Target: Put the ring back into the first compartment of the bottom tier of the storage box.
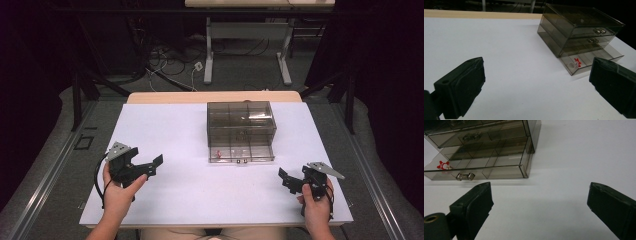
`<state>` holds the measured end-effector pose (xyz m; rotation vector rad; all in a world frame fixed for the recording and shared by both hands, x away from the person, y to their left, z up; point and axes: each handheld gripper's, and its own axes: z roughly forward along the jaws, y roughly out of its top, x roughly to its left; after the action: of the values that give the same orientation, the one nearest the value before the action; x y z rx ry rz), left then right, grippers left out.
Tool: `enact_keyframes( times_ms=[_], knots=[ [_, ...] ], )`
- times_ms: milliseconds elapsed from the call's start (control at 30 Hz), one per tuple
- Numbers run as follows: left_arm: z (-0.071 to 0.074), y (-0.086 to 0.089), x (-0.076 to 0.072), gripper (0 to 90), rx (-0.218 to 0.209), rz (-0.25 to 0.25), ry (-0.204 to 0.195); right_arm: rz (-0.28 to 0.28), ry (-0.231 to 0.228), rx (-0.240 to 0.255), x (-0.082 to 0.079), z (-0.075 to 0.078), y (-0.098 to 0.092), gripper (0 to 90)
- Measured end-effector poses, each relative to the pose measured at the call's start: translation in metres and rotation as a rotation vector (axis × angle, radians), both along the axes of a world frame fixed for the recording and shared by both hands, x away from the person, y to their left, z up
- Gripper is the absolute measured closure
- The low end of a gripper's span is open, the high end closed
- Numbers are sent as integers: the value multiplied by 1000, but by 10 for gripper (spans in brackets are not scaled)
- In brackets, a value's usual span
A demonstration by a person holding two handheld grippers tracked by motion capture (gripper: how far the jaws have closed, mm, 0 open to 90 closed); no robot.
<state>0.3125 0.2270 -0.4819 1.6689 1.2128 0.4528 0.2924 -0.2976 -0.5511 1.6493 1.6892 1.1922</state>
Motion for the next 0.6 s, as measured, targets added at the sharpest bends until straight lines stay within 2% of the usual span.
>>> enact_keyframes(
  times_ms=[233, 400, 600],
  knots=[
    [-6, 15, -5, 5, -14, 31, 10, 3, -12, 13, 1, -1, 0, 57],
    [-11, 26, -7, 5, -29, 52, 3, 3, -14, 13, 1, -1, 0, 57],
    [-16, 37, -9, 5, -27, 69, -2, 1, -10, 13, 0, -1, 0, 57]
  ],
)
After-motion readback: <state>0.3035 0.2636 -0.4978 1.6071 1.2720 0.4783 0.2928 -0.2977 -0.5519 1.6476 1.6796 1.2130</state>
